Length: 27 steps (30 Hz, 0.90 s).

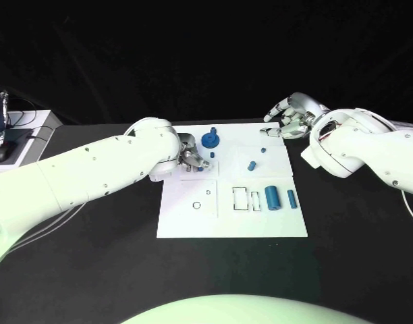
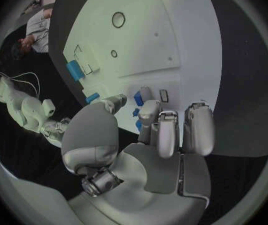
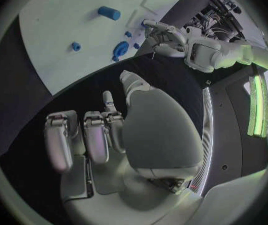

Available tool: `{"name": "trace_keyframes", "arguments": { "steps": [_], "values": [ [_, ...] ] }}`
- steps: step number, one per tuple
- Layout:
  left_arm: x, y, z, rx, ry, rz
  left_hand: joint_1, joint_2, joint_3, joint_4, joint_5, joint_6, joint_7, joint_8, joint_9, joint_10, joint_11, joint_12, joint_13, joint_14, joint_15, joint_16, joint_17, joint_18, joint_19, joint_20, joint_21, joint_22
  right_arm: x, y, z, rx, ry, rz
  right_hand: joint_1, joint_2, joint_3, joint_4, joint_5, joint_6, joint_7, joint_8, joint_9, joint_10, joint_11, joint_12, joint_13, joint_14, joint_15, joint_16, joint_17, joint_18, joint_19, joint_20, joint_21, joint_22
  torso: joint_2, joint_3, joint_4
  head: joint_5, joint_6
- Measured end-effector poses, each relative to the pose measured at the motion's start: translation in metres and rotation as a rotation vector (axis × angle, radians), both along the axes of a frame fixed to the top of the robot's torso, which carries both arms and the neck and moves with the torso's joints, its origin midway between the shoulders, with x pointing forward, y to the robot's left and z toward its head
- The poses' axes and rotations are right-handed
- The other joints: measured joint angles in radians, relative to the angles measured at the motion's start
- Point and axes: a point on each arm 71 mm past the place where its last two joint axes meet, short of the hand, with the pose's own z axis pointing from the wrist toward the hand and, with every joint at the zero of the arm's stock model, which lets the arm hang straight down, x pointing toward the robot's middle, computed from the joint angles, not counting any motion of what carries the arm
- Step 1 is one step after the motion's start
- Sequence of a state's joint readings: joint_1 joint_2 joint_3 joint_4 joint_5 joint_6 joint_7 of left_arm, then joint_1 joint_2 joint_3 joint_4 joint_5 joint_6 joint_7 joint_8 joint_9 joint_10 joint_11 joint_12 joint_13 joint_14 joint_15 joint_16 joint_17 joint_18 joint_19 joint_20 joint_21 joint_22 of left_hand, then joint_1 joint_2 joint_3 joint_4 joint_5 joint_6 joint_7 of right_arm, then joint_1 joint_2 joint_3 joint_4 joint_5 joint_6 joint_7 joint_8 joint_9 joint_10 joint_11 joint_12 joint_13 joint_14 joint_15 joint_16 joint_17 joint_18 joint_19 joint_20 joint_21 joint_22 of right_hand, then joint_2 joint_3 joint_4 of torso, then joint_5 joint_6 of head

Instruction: Assemble the parts on the task board

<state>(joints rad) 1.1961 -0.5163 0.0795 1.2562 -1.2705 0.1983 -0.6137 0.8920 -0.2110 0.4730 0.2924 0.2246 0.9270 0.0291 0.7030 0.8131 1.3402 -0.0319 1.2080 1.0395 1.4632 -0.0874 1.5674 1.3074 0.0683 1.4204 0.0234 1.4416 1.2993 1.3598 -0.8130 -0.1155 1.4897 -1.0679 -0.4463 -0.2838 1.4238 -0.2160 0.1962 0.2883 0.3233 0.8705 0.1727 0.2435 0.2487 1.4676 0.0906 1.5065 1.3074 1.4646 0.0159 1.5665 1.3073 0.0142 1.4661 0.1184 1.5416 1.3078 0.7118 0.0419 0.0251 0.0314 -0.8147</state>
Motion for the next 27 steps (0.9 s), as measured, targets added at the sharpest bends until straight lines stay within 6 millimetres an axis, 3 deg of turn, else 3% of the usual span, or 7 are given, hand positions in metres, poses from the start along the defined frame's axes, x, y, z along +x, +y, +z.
{"name": "trace_keyframes", "arguments": {
  "steps": [14, 18, 20, 21, 22, 24, 27],
  "values": [
    [0.005, 0.014, 0.048, -0.101, -0.069, 0.031, 0.000, 0.000, -0.021, -0.002, 0.000, -0.004, 0.004, 0.000, 0.000, -0.019, -0.003, -0.015, -0.030, 0.000, 0.000, -0.007, 0.000, 0.000, 0.000, 0.000, -0.014, -0.020, 0.000, -0.003, -0.002, -0.002, 0.003, -0.008, 0.000, 0.000, 0.000, 0.000, 0.000, 0.000, 0.000, 0.000, 0.001, 0.000, 0.000, 0.000, 0.000, 0.000, 0.000, 0.000, 0.000, 0.000, 0.000, 0.000, 0.000, 0.000, -0.001, -0.0003, 0.0003, 0.003, 0.015],
    [0.008, 0.024, 0.056, -0.111, -0.080, 0.050, 0.034, 0.008, -0.029, -0.004, 0.006, -0.014, 0.012, -0.001, 0.000, -0.034, 0.003, -0.030, -0.045, 0.000, 0.000, -0.015, 0.000, 0.000, -0.013, 0.001, -0.028, -0.039, 0.000, -0.005, -0.002, -0.003, 0.004, -0.011, 0.000, 0.000, 0.000, 0.000, 0.000, 0.000, 0.000, 0.000, 0.001, 0.000, 0.000, 0.000, 0.000, 0.000, 0.000, 0.000, 0.000, 0.000, 0.000, 0.000, 0.000, 0.000, 0.000, -0.0003, 0.0004, 0.003, 0.020],
    [0.011, 0.029, 0.057, -0.114, -0.078, 0.063, 0.086, 0.032, -0.029, -0.004, 0.012, -0.052, 0.026, -0.017, -0.001, -0.095, 0.016, -0.087, -0.119, 0.003, 0.011, -0.042, 0.000, 0.001, -0.058, 0.010, -0.070, -0.108, 0.000, -0.006, -0.002, -0.003, 0.004, -0.012, 0.000, 0.000, 0.000, 0.000, 0.000, 0.000, 0.000, 0.000, 0.001, 0.000, 0.000, 0.000, 0.000, 0.000, 0.000, 0.000, 0.000, 0.000, 0.000, 0.000, 0.000, 0.000, 0.001, -0.0003, 0.0008, 0.003, 0.023],
    [0.012, 0.031, 0.056, -0.116, -0.075, 0.071, 0.107, 0.041, -0.029, -0.004, 0.012, -0.070, 0.034, -0.026, -0.005, -0.129, 0.023, -0.120, -0.161, 0.003, 0.018, -0.058, 0.000, 0.017, -0.078, 0.014, -0.091, -0.141, 0.000, -0.006, -0.002, -0.003, 0.003, -0.013, 0.000, 0.000, 0.000, 0.000, 0.000, 0.000, 0.000, 0.000, 0.001, 0.000, 0.000, 0.000, 0.000, 0.000, 0.000, 0.000, 0.000, 0.000, 0.000, 0.000, -0.002, 0.000, 0.001, -0.0003, 0.0012, 0.003, 0.024],
    [0.014, 0.034, 0.056, -0.118, -0.072, 0.081, 0.130, 0.049, -0.028, -0.003, 0.012, -0.096, 0.047, -0.042, -0.015, -0.175, 0.035, -0.164, -0.217, 0.003, 0.029, -0.077, 0.000, 0.016, -0.103, 0.022, -0.117, -0.181, 0.000, -0.006, -0.002, -0.003, 0.003, -0.013, 0.000, 0.000, 0.000, 0.000, 0.000, 0.000, 0.000, 0.000, 0.001, 0.000, 0.000, 0.000, 0.001, 0.000, 0.000, 0.000, 0.000, 0.000, 0.000, 0.000, -0.004, 0.000, 0.001, -0.0002, 0.0012, 0.003, 0.026],
    [0.019, 0.041, 0.055, -0.124, -0.065, 0.107, 0.148, 0.050, -0.026, -0.001, 0.016, -0.130, 0.067, -0.066, -0.037, -0.259, 0.054, -0.238, -0.309, 0.003, 0.047, -0.118, 0.000, 0.041, -0.160, 0.034, -0.175, -0.268, 0.000, -0.007, -0.002, -0.002, 0.001, -0.013, 0.000, 0.000, 0.000, 0.000, 0.000, 0.000, 0.000, 0.000, 0.001, 0.000, 0.000, 0.000, 0.001, 0.000, 0.000, 0.000, 0.000, 0.000, 0.000, 0.000, -0.004, 0.000, 0.002, -0.0001, 0.0012, 0.004, 0.028],
    [0.025, 0.049, 0.053, -0.133, -0.059, 0.140, 0.154, 0.044, -0.026, -0.001, 0.016, -0.169, 0.087, -0.094, -0.066, -0.323, 0.075, -0.287, -0.357, -0.007, 0.062, -0.157, 0.000, 0.056, -0.204, 0.053, -0.230, -0.341, 0.000, -0.007, -0.002, 0.001, -0.002, -0.015, 0.000, 0.000, 0.000, 0.000, 0.000, 0.000, 0.000, 0.000, 0.001, 0.000, 0.000, 0.000, 0.001, 0.000, 0.000, 0.000, 0.000, 0.000, 0.000, 0.000, -0.004, 0.000, 0.003, -0.0001, 0.0002, 0.006, 0.033]
  ]
}}
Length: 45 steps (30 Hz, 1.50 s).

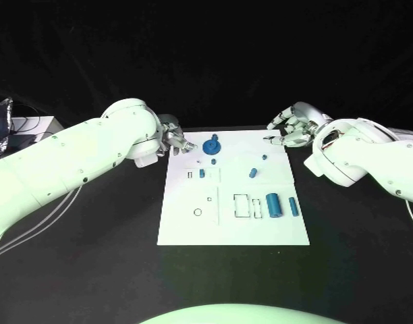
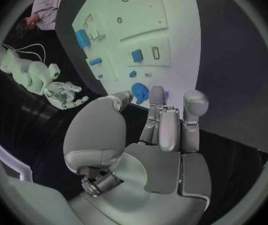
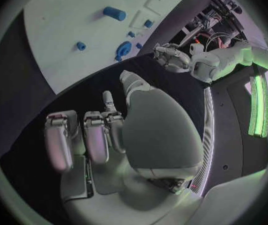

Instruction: Assemble the parts on the task board

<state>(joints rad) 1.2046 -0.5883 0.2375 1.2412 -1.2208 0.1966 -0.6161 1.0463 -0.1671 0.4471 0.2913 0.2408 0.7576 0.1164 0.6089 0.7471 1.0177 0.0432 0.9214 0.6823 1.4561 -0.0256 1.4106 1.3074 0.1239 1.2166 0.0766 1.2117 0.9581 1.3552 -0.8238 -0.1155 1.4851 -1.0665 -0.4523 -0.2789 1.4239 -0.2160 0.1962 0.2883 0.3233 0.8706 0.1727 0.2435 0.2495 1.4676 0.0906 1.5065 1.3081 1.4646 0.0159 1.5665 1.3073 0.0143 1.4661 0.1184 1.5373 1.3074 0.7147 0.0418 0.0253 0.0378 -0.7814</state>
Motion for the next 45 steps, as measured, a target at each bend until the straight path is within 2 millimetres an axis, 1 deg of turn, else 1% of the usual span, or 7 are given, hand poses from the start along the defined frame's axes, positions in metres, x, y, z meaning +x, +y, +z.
{"name": "trace_keyframes", "arguments": {
  "steps": [3, 8, 14, 21, 32, 43, 45],
  "values": [
    [0.008, 0.008, 0.000, -0.014, 0.002, 0.038, 0.004, 0.004, 0.000, 0.000, 0.000, -0.007, 0.007, -0.005, -0.009, -0.012, 0.005, -0.008, -0.012, 0.004, 0.007, -0.002, 0.000, 0.000, -0.002, 0.002, -0.006, -0.002, 0.000, -0.001, 0.000, 0.003, -0.006, -0.004, 0.000, 0.000, 0.000, 0.000, 0.000, 0.000, 0.000, 0.000, 0.000, 0.000, 0.000, -0.005, 0.000, 0.000, 0.000, 0.000, 0.000, 0.000, 0.000, 0.000, 0.000, 0.000, 0.002, -0.0002, -0.0016, 0.002, 0.008],
    [0.022, 0.017, 0.002, -0.032, -0.005, 0.092, 0.012, -0.005, 0.000, 0.000, 0.000, -0.007, 0.007, -0.005, -0.019, -0.012, 0.005, -0.008, -0.018, 0.007, 0.010, 0.029, 0.000, 0.000, 0.033, 0.008, 0.029, 0.051, 0.000, -0.002, 0.001, 0.010, -0.015, -0.006, 0.000, 0.000, 0.000, 0.000, 0.000, 0.000, 0.000, 0.000, 0.000, 0.000, 0.000, -0.006, 0.000, 0.000, 0.000, 0.000, 0.000, 0.000, 0.000, 0.000, -0.004, 0.000, 0.008, -0.0013, -0.0048, 0.005, 0.023],
    [0.034, 0.016, -0.001, -0.048, -0.003, 0.124, 0.012, -0.005, -0.003, 0.003, 0.000, -0.007, 0.007, -0.005, -0.022, -0.012, 0.005, -0.008, -0.020, 0.007, 0.010, 0.034, 0.000, 0.000, 0.035, 0.009, 0.033, 0.060, -0.001, -0.002, 0.002, 0.017, -0.024, -0.006, 0.000, 0.000, 0.003, -0.003, 0.000, 0.000, 0.000, 0.000, 0.000, 0.000, 0.000, -0.006, 0.000, 0.000, 0.000, 0.000, 0.000, 0.000, 0.000, 0.000, -0.004, 0.000, 0.018, -0.0026, -0.0089, 0.011, 0.038],
    [0.043, 0.017, -0.008, -0.053, 0.007, 0.151, 0.012, -0.005, -0.011, 0.003, 0.000, -0.007, 0.007, -0.005, -0.028, -0.008, 0.009, -0.003, -0.022, 0.007, 0.010, 0.044, 0.000, 0.000, 0.049, 0.009, 0.048, 0.083, -0.002, -0.002, 0.003, 0.021, -0.029, -0.006, 0.000, 0.000, 0.003, -0.003, 0.000, 0.000, 0.000, 0.000, 0.000, 0.000, 0.000, -0.006, 0.000, 0.000, 0.000, 0.000, 0.000, 0.000, 0.000, 0.000, -0.004, 0.000, 0.029, -0.0040, -0.0139, 0.018, 0.047],
    [0.047, 0.023, -0.016, -0.036, 0.023, 0.173, 0.012, -0.004, -0.014, 0.000, 0.000, 0.001, 0.007, -0.005, -0.034, -0.004, 0.005, 0.002, -0.023, 0.007, 0.010, 0.061, 0.000, 0.000, 0.070, 0.009, 0.065, 0.110, -0.002, -0.003, 0.005, 0.025, -0.035, -0.007, 0.000, 0.000, 0.006, 0.000, 0.004, 0.000, 0.000, 0.000, 0.000, 0.000, 0.000, -0.006, 0.000, 0.000, 0.000, 0.000, 0.000, 0.000, 0.000, 0.000, -0.004, 0.001, 0.039, -0.0045, -0.0167, 0.022, 0.050],
    [0.048, 0.024, -0.016, -0.032, 0.024, 0.177, 0.012, -0.004, -0.017, 0.002, 0.000, 0.009, 0.002, 0.000, -0.038, 0.003, 0.005, 0.011, -0.024, 0.007, 0.010, 0.067, 0.000, 0.000, 0.078, 0.009, 0.079, 0.129, -0.002, -0.003, 0.006, 0.025, -0.037, -0.007, 0.000, 0.000, 0.006, 0.000, 0.004, 0.000, 0.000, 0.000, 0.000, 0.000, 0.000, -0.006, -0.001, 0.000, 0.000, 0.000, 0.000, 0.000, 0.000, 0.000, -0.004, 0.001, 0.039, -0.0050, -0.0181, 0.022, 0.046],
    [0.048, 0.023, -0.016, -0.032, 0.024, 0.176, 0.012, -0.004, -0.017, 0.002, 0.000, 0.013, 0.005, 0.004, -0.038, 0.003, 0.005, 0.016, -0.024, 0.007, 0.010, 0.067, 0.000, 0.000, 0.081, 0.006, 0.079, 0.129, -0.002, -0.003, 0.006, 0.025, -0.037, -0.007, 0.000, 0.000, 0.006, 0.000, 0.004, 0.000, 0.000, 0.000, 0.000, 0.000, 0.000, -0.006, -0.001, 0.000, 0.000, 0.000, 0.000, 0.000, 0.000, 0.000, -0.004, 0.000, 0.039, -0.0050, -0.0180, 0.022, 0.045]
  ]
}}
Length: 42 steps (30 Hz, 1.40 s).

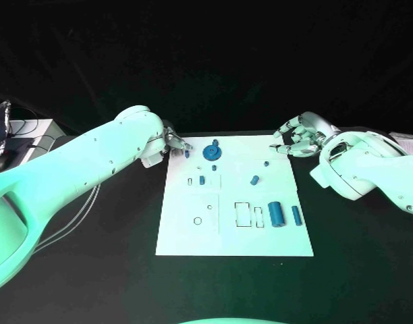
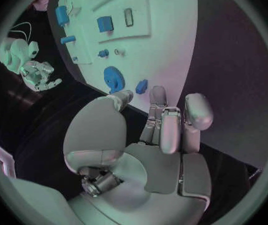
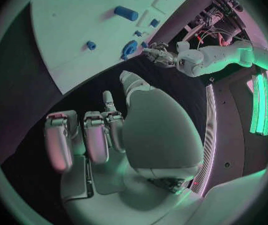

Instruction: Assemble the parts on the task board

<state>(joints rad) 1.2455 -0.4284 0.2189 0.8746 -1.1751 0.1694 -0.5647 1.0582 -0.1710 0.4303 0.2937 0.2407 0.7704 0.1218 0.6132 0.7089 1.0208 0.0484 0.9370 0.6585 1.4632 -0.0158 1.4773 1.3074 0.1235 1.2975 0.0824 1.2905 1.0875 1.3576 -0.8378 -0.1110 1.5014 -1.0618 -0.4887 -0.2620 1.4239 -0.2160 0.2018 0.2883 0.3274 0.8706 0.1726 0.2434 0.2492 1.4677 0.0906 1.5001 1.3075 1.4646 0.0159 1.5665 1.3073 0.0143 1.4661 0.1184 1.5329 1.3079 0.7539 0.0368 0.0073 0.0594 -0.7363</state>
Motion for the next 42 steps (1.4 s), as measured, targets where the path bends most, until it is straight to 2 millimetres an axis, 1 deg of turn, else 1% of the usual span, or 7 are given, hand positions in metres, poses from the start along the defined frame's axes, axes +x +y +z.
{"name": "trace_keyframes", "arguments": {
  "steps": [9, 15, 16, 18, 34, 38, 42],
  "values": [
    [-0.0002, -0.0016, 0.0004, -0.003, 0.000, -0.005, 0.006, 0.006, 0.000, 0.000, 0.000, 0.004, -0.004, 0.005, -0.004, 0.004, -0.004, 0.004, -0.003, 0.000, 0.000, 0.004, 0.000, 0.000, 0.000, 0.000, 0.004, 0.005, 0.0003, 0.0002, 0.0000, 0.000, 0.000, -0.001, 0.000, 0.000, 0.000, 0.000, 0.000, 0.000, 0.000, 0.000, 0.001, 0.000, 0.000, 0.000, 0.000, 0.000, 0.000, 0.000, 0.000, 0.000, 0.000, 0.000, 0.000, 0.000, 0.000, -0.0001, 0.0008, -0.001, -0.005],
    [-0.0004, -0.0021, 0.0001, -0.003, 0.004, -0.010, 0.068, 0.011, 0.019, -0.007, 0.000, 0.007, -0.007, 0.020, -0.010, 0.004, -0.004, 0.008, -0.011, 0.003, -0.003, 0.008, 0.000, 0.000, 0.000, 0.000, 0.011, 0.012, 0.0006, 0.0005, -0.0001, -0.001, 0.000, -0.001, 0.000, 0.000, 0.000, 0.000, 0.000, 0.000, 0.000, 0.000, 0.001, 0.000, 0.000, 0.000, 0.000, 0.000, 0.000, 0.000, 0.000, 0.000, 0.000, 0.000, 0.000, 0.000, 0.000, 0.0001, 0.0017, 0.000, -0.006],
    [-0.0004, -0.0021, 0.0000, -0.003, 0.004, -0.010, 0.071, 0.013, 0.023, -0.008, 0.000, 0.007, -0.007, 0.020, -0.010, 0.004, -0.004, 0.008, -0.012, 0.004, -0.004, 0.008, 0.000, -0.001, 0.000, 0.000, 0.011, 0.012, 0.0007, 0.0006, -0.0001, -0.001, 0.000, -0.001, 0.000, 0.000, 0.000, 0.000, 0.000, 0.000, 0.000, 0.000, 0.001, 0.000, 0.000, 0.000, 0.000, 0.000, 0.000, 0.000, 0.000, 0.000, 0.000, 0.000, 0.000, 0.000, 0.000, 0.0001, 0.0017, 0.000, -0.006],
    [-0.0005, -0.0023, -0.0001, -0.003, 0.006, -0.012, 0.085, 0.012, 0.033, -0.007, 0.000, 0.011, -0.011, 0.027, -0.012, 0.004, -0.004, 0.008, -0.014, 0.004, -0.004, 0.008, 0.000, -0.017, 0.000, 0.000, 0.011, 0.014, 0.0008, 0.0007, -0.0001, -0.001, 0.000, -0.001, 0.000, 0.000, 0.000, 0.000, 0.000, 0.000, 0.000, 0.000, 0.001, 0.000, 0.000, 0.000, 0.000, 0.000, 0.000, 0.000, 0.000, 0.000, 0.000, 0.000, 0.000, 0.000, 0.000, 0.0001, 0.0017, 0.001, -0.007],
    [-0.0010, -0.0052, -0.0006, -0.018, 0.013, -0.024, 0.119, 0.017, 0.057, -0.009, 0.000, 0.014, -0.014, 0.037, -0.016, 0.007, -0.007, 0.012, -0.022, 0.004, -0.004, 0.012, 0.000, -0.016, 0.003, -0.004, 0.016, 0.025, 0.0013, 0.0011, -0.0002, -0.002, 0.001, -0.001, 0.000, 0.000, 0.003, -0.003, 0.000, 0.000, 0.000, 0.005, 0.001, 0.000, 0.000, 0.000, 0.001, 0.000, 0.000, 0.000, 0.000, 0.000, 0.000, 0.000, 0.000, 0.000, 0.000, -0.0002, 0.0008, 0.002, -0.010],
    [-0.0009, -0.0050, -0.0004, -0.020, 0.014, -0.024, 0.164, 0.027, 0.099, -0.016, 0.000, 0.018, -0.018, 0.047, -0.022, 0.007, -0.015, 0.012, -0.030, 0.004, -0.011, 0.012, 0.000, -0.016, 0.003, -0.004, 0.020, 0.030, 0.0014, 0.0009, -0.0003, -0.002, 0.001, -0.002, 0.000, 0.000, 0.003, -0.003, 0.000, 0.000, 0.000, 0.005, 0.001, 0.000, 0.000, 0.000, 0.001, 0.000, 0.000, 0.000, 0.000, 0.000, 0.000, 0.000, 0.000, 0.000, 0.000, -0.0002, 0.0008, 0.002, -0.011],
    [-0.0009, -0.0049, -0.0004, -0.021, 0.014, -0.025, 0.206, 0.018, 0.174, -0.041, -0.001, 0.017, -0.017, 0.057, -0.032, 0.011, -0.018, 0.012, -0.044, 0.004, -0.011, 0.017, 0.000, -0.016, 0.007, -0.007, 0.025, 0.037, 0.0015, 0.0008, -0.0003, -0.003, 0.001, -0.002, 0.000, 0.000, 0.003, -0.003, 0.000, 0.000, 0.000, 0.005, 0.001, 0.000, 0.000, 0.000, 0.000, 0.000, 0.000, 0.000, 0.000, 0.000, 0.000, 0.000, 0.000, 0.000, 0.000, -0.0003, 0.0009, 0.002, -0.012]
  ]
}}
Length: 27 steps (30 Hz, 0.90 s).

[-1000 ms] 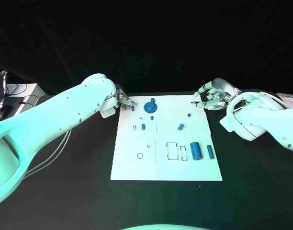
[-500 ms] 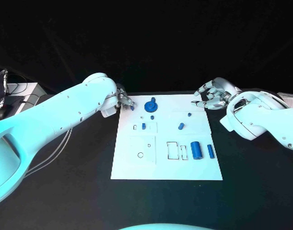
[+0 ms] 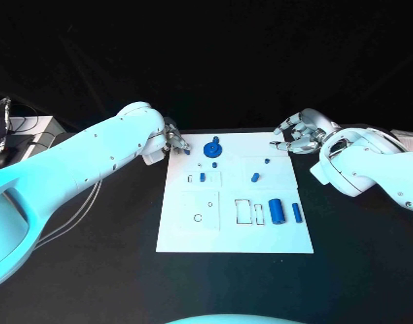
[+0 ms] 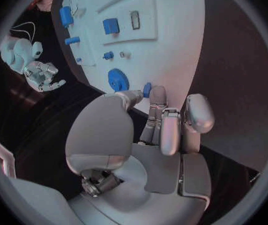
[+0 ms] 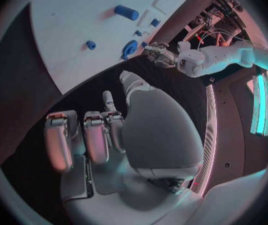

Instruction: Assemble the parts on the task board

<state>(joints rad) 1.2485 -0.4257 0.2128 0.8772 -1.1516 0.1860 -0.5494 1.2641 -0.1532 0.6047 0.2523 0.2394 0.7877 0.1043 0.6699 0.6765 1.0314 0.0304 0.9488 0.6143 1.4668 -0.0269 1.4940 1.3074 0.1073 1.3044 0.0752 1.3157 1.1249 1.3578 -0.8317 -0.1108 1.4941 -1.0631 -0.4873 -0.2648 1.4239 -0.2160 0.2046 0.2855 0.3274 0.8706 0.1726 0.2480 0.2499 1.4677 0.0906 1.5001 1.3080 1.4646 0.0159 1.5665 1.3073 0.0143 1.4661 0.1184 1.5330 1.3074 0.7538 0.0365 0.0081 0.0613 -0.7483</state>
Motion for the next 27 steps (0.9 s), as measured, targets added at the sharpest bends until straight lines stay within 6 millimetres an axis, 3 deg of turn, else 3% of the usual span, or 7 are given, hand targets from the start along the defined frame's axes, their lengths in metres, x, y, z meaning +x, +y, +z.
{"name": "trace_keyframes", "arguments": {
  "steps": [3, 12, 17, 20, 23, 24, 27],
  "values": [
    [0.000, 0.000, 0.000, 0.000, 0.001, -0.001, 0.016, -0.011, 0.057, -0.023, 0.002, -0.005, -0.002, 0.013, 0.000, 0.004, -0.003, 0.000, -0.011, -0.004, -0.004, 0.005, 0.000, 0.000, 0.000, 0.000, 0.004, 0.006, 0.000, 0.000, 0.000, 0.000, 0.000, -0.001, 0.000, 0.000, 0.000, 0.000, 0.000, 0.000, 0.000, 0.000, 0.000, 0.000, 0.000, 0.000, 0.000, 0.000, 0.000, 0.000, 0.000, 0.000, 0.000, 0.000, 0.000, 0.000, 0.000, 0.0000, 0.0003, 0.000, -0.001],
    [0.000, -0.001, -0.001, -0.003, -0.002, -0.006, 0.024, -0.017, 0.086, 0.006, 0.002, 0.003, -0.010, 0.013, 0.000, 0.033, -0.011, 0.000, -0.030, 0.000, -0.007, 0.018, 0.000, 0.000, 0.015, -0.008, 0.025, 0.037, 0.001, 0.000, 0.000, -0.001, 0.000, -0.002, 0.000, 0.000, 0.000, 0.000, 0.000, -0.004, -0.004, 0.000, 0.000, 0.000, 0.000, 0.000, 0.000, 0.000, 0.000, 0.000, 0.000, 0.000, 0.000, 0.000, 0.000, 0.000, 0.000, 0.0000, 0.0000, 0.001, -0.002],
    [-0.002, -0.003, 0.001, -0.012, -0.011, -0.015, 0.001, -0.040, 0.091, 0.011, 0.012, 0.009, -0.011, 0.066, 0.000, 0.069, -0.018, 0.015, -0.011, 0.000, -0.014, 0.033, 0.000, 0.000, 0.026, -0.012, 0.037, 0.056, 0.001, -0.001, 0.000, -0.001, 0.000, -0.003, 0.000, 0.000, 0.000, 0.000, 0.000, -0.004, -0.004, 0.000, 0.001, 0.000, 0.000, 0.000, 0.000, 0.000, 0.000, 0.000, 0.000, 0.000, 0.000, 0.000, 0.000, 0.001, -0.001, 0.0005, 0.0002, 0.002, 0.000],
    [-0.004, -0.005, 0.003, -0.019, -0.018, -0.023, -0.008, -0.049, 0.094, 0.014, 0.017, 0.017, -0.013, 0.074, 0.000, 0.081, -0.019, 0.023, -0.001, 0.000, -0.014, 0.034, 0.000, 0.000, 0.032, -0.010, 0.044, 0.062, 0.001, -0.001, 0.000, -0.002, 0.000, -0.005, 0.000, 0.000, 0.000, 0.000, 0.000, -0.004, -0.004, 0.000, 0.001, 0.000, 0.000, 0.000, 0.000, 0.000, 0.000, 0.000, 0.000, 0.000, 0.000, 0.000, 0.000, 0.001, -0.001, 0.0004, 0.0004, 0.002, 0.000],
    [-0.007, -0.007, 0.007, -0.030, -0.026, -0.037, -0.018, -0.059, 0.094, 0.013, 0.026, 0.028, -0.020, 0.080, 0.000, 0.096, -0.023, 0.034, 0.011, -0.002, -0.016, 0.038, 0.000, -0.016, 0.037, -0.014, 0.051, 0.073, 0.002, -0.002, 0.000, -0.003, 0.000, -0.007, 0.000, 0.000, 0.000, 0.000, 0.000, -0.004, -0.004, 0.000, 0.001, 0.000, 0.000, 0.000, 0.000, 0.000, 0.000, 0.000, 0.000, 0.000, 0.000, 0.000, 0.000, 0.001, -0.002, 0.0000, 0.0012, 0.003, 0.001],
    [-0.009, -0.008, 0.008, -0.033, -0.029, -0.043, -0.027, -0.067, 0.130, -0.017, 0.029, 0.029, -0.022, 0.080, 0.000, 0.108, -0.025, 0.042, 0.019, -0.001, -0.020, 0.043, 0.000, -0.016, 0.045, -0.016, 0.056, 0.081, 0.002, -0.002, 0.000, -0.003, 0.000, -0.008, 0.000, 0.000, 0.000, 0.000, 0.000, -0.004, -0.004, 0.000, 0.001, 0.000, 0.000, 0.000, 0.000, 0.000, 0.000, 0.000, 0.000, 0.000, 0.000, 0.000, 0.000, 0.001, -0.002, 0.0001, 0.0015, 0.003, 0.001],
    [-0.015, -0.010, 0.012, -0.043, -0.040, -0.064, -0.041, -0.068, 0.133, -0.016, 0.043, 0.033, -0.019, 0.081, 0.000, 0.124, -0.030, 0.050, 0.032, 0.000, -0.022, 0.043, 0.000, -0.016, 0.048, -0.020, 0.058, 0.090, 0.002, -0.004, -0.001, -0.004, -0.001, -0.011, 0.000, 0.000, 0.000, 0.000, 0.000, -0.004, -0.004, 0.000, 0.001, 0.000, 0.000, 0.000, 0.000, 0.000, 0.000, 0.000, 0.000, 0.000, 0.000, 0.000, 0.000, 0.001, -0.003, -0.0006, 0.0030, 0.003, 0.001]
  ]
}}
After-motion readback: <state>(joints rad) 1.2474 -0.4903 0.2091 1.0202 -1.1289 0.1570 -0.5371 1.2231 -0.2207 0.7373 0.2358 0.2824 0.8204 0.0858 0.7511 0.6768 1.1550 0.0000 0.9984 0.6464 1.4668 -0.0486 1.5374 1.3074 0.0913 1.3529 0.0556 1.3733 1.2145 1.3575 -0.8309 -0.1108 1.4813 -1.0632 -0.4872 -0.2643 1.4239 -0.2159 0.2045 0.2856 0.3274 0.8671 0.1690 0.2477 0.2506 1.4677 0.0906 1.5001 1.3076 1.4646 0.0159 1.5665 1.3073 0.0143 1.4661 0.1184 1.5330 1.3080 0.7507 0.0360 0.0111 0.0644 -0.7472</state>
